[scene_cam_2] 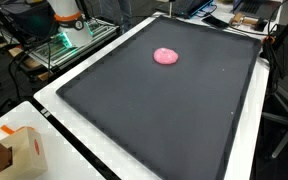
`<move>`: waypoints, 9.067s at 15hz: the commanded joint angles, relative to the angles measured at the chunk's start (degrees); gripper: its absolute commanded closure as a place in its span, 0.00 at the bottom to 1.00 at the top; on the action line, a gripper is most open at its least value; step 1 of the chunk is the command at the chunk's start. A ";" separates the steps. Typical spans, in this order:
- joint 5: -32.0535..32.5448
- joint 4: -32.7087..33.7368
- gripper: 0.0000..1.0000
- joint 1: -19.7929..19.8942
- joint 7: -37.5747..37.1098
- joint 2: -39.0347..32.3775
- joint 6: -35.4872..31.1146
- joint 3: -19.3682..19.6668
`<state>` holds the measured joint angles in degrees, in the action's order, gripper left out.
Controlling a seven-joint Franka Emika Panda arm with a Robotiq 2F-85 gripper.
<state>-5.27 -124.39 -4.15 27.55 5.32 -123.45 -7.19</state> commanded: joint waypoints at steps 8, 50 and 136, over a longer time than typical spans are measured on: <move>0.13 0.07 0.87 -1.07 -0.13 -0.02 0.11 1.01; -37.89 6.70 0.97 17.76 41.48 -24.01 18.29 13.99; 49.51 11.18 0.97 -22.20 -67.07 -29.17 11.52 -1.52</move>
<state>42.30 -113.40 -25.97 -36.87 -23.09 -113.56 -8.25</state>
